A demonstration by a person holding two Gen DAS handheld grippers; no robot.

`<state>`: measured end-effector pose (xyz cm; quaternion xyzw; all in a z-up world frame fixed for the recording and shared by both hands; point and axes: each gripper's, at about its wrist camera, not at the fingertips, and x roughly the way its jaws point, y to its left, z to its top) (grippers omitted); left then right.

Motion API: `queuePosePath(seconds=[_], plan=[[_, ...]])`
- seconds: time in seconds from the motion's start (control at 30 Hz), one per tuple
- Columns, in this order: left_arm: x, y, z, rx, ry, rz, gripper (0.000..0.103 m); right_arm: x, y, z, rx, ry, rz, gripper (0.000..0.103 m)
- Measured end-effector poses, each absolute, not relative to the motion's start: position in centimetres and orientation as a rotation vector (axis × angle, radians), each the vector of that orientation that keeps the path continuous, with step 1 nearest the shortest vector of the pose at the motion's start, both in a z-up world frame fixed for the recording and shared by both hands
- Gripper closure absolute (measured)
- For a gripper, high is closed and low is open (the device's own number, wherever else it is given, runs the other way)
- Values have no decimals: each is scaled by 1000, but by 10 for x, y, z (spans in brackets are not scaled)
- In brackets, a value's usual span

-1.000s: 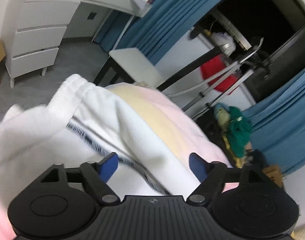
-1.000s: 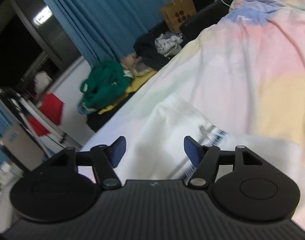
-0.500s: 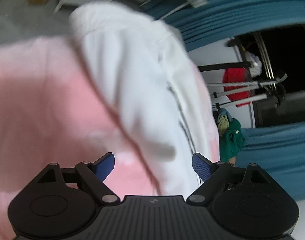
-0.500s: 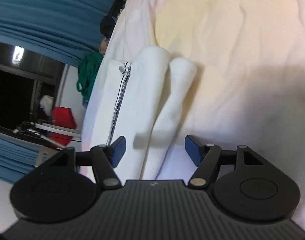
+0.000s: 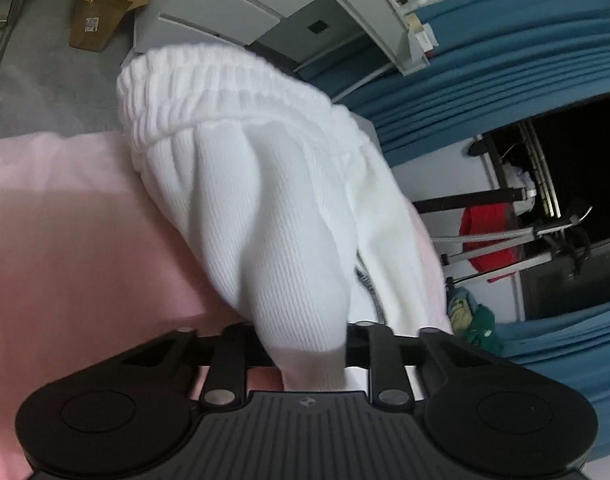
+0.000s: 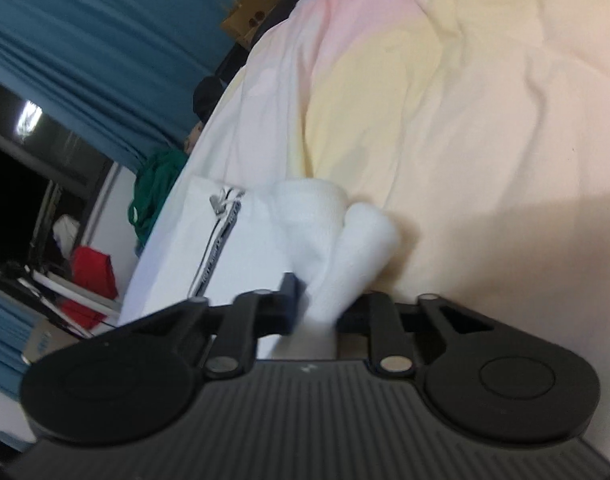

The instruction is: Fold clothes

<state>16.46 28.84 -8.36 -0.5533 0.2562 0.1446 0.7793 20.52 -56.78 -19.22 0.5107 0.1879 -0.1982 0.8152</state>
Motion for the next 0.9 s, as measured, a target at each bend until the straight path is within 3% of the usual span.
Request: queuePosePath(seconds=[0.33, 0.6, 0.9], plan=[[133, 311, -46, -1227, 499, 279, 87, 162, -562, -151, 1139, 331, -434, 94], [20, 335, -55, -1318, 552, 282, 86, 97, -557, -146, 1260, 382, -468, 94], [24, 316, -40, -1028, 631, 321, 78, 74, -532, -159, 1189, 447, -641, 91]])
